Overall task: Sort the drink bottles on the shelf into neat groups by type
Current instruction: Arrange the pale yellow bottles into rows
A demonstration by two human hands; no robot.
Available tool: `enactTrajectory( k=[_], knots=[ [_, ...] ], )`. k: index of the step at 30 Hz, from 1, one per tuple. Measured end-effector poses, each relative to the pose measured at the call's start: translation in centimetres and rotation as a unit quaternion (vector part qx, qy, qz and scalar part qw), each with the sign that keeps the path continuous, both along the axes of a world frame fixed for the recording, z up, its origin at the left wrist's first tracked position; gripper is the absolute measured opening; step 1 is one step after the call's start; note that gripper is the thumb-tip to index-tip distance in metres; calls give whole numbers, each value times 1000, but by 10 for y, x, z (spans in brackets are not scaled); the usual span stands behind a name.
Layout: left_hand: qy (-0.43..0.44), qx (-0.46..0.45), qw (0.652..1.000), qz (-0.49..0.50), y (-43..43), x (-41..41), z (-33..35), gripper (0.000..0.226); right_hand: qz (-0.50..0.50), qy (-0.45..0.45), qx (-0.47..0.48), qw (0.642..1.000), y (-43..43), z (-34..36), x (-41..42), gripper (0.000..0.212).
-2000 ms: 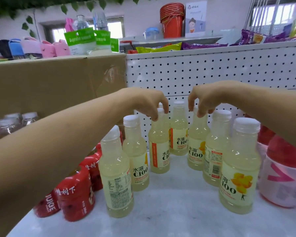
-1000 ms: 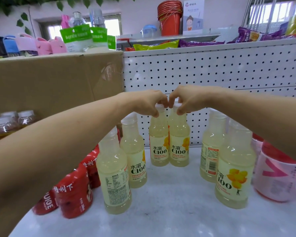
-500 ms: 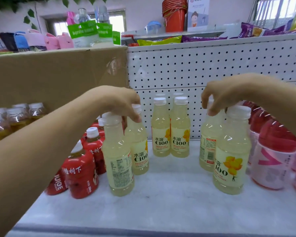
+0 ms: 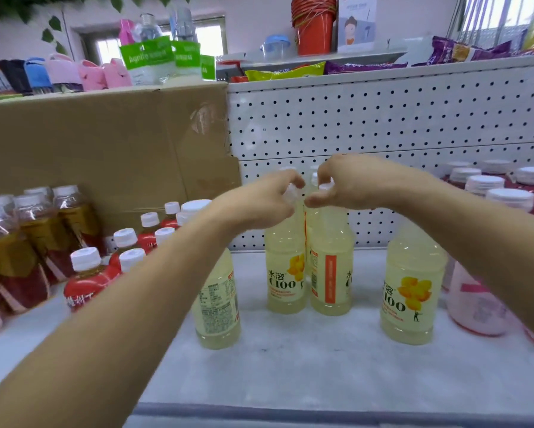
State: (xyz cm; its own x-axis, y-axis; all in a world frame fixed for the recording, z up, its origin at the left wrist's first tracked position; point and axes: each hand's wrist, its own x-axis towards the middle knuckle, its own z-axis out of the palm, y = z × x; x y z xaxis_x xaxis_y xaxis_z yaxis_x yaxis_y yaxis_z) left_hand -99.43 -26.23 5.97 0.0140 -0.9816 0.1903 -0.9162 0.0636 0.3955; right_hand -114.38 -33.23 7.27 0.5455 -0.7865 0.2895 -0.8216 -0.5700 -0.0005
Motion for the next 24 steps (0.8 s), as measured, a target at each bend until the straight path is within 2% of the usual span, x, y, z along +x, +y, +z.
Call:
enactTrajectory(
  k=[2,4,6,9,11,14,16,19,21,24],
  knots=[
    [112,-64,992,7,0,-1,-24,55,-12,-21,-45,999,0,-11,2,48],
    [221,-127,967,9,2,-4,-52,67,-8,-86,-37,996,3,-25,2,45],
    [293,-173,940,11,2,-6,-78,69,19,-187,30,982,6,-41,1,46],
    [348,-205,915,13,-2,-4,-99,53,66,-364,183,911,12,-56,-2,46],
    [377,-207,903,10,-6,-1,-103,54,81,-390,186,898,11,-59,-4,41],
    [390,-210,897,-2,-8,1,-105,63,74,-373,102,919,11,-61,-5,42],
    [397,-212,893,-13,-8,0,-107,60,57,-385,67,919,13,-66,-4,48],
    [401,-218,890,-7,-5,-2,-115,59,55,-425,57,902,14,-75,-2,53],
    [372,-226,900,14,-4,-1,-125,65,70,-444,79,890,15,-83,-2,53],
    [321,-228,918,49,-7,1,-134,72,95,-507,136,846,15,-96,1,43]
  ],
)
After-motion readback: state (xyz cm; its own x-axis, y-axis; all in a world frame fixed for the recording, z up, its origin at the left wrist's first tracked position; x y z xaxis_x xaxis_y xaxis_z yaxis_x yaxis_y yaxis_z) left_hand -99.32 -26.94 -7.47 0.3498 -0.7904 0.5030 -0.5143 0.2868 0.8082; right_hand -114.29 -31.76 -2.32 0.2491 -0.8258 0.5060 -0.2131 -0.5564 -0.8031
